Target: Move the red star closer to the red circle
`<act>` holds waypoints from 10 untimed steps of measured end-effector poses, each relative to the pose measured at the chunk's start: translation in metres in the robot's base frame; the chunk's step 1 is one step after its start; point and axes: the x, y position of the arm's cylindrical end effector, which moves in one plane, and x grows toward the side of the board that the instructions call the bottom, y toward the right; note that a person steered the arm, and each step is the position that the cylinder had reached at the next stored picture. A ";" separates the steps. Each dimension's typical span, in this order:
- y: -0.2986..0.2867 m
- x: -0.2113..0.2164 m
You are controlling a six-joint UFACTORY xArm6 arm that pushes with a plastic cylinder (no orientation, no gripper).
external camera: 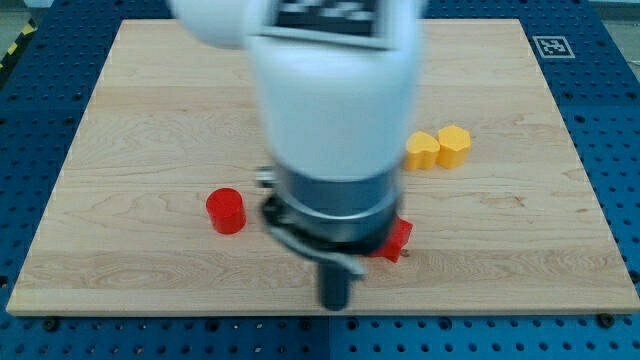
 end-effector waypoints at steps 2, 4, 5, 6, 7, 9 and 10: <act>0.090 -0.005; 0.031 -0.034; 0.070 -0.031; 0.088 -0.041; 0.082 -0.060; 0.015 -0.060; 0.010 -0.060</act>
